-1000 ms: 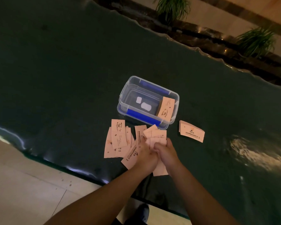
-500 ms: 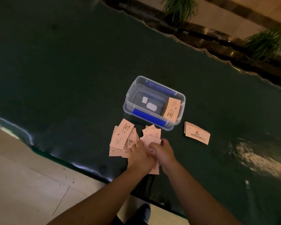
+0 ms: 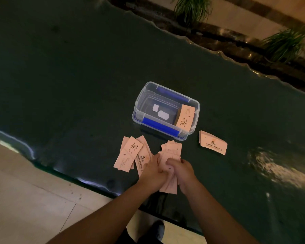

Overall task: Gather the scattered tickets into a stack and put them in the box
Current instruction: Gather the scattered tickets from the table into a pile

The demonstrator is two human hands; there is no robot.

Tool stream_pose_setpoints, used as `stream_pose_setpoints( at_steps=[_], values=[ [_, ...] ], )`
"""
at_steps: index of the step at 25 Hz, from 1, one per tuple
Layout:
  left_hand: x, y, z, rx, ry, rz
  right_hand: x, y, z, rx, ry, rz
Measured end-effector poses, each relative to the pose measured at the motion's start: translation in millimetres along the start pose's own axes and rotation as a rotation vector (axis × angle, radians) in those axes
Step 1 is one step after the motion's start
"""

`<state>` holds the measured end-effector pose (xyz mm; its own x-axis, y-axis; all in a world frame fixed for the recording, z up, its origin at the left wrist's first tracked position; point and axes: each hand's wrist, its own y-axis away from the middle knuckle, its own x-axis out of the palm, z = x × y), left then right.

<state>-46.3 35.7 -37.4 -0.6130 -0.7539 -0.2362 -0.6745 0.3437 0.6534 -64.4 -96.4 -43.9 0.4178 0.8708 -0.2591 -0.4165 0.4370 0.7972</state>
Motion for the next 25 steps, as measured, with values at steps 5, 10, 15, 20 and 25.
stream_pose_setpoints(
  at_steps=[5, 10, 15, 20, 25],
  values=[
    [-14.8, 10.4, 13.4, 0.121, -0.203, -0.227, -9.7, 0.6, -2.1, -0.039, -0.015, 0.038],
    [-26.0, 19.0, 25.5, -0.088, 0.011, -0.370, -14.0, 3.4, 4.6, -0.073, -0.043, 0.148],
    [-27.3, 19.6, 22.7, -0.109, 0.156, -0.344, -3.6, 6.5, 17.3, -0.084, 0.035, 0.276],
    [-27.8, 14.6, 20.1, -0.099, 0.284, -0.332, 9.0, 2.7, 29.1, -0.142, 0.168, 0.275],
    [-26.9, 9.3, 16.3, -0.118, 0.490, -0.286, 20.1, 4.0, 39.8, -0.210, 0.332, 0.240]
  ],
)
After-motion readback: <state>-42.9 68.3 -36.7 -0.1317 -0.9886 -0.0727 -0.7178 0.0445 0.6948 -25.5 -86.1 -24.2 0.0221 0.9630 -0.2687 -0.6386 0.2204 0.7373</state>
